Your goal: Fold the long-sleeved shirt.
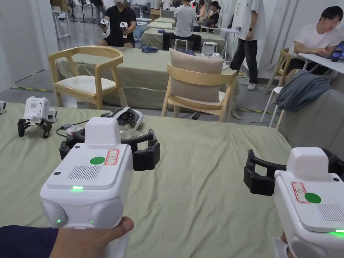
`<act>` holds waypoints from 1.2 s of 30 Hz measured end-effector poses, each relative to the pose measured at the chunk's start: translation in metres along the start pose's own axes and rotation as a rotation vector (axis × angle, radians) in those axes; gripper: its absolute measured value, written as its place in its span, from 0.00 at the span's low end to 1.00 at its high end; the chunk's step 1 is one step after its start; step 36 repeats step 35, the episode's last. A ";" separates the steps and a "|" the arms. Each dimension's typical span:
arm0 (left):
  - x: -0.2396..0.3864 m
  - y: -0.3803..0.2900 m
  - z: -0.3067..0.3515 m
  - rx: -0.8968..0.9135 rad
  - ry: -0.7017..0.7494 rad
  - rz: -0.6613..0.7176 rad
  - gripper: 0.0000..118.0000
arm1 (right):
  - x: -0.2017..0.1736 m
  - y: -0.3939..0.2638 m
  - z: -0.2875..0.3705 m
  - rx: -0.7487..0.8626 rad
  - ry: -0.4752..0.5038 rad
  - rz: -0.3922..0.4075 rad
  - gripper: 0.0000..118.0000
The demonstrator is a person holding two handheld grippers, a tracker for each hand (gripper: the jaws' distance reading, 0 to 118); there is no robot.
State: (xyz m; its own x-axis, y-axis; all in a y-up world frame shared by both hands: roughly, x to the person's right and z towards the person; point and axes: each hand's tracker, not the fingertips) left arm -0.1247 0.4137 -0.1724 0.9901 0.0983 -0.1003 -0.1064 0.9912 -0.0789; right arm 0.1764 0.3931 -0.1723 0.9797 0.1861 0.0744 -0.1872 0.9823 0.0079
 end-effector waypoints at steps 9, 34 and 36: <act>-0.002 0.004 0.003 -0.017 0.095 -0.037 0.94 | -0.001 0.001 0.000 0.007 -0.001 0.007 1.00; -0.007 0.008 0.008 -0.010 0.112 -0.082 0.94 | 0.001 0.005 0.006 0.028 0.009 -0.029 1.00; -0.007 0.008 0.008 -0.012 0.109 -0.078 0.94 | 0.001 0.004 0.006 0.027 0.009 -0.031 1.00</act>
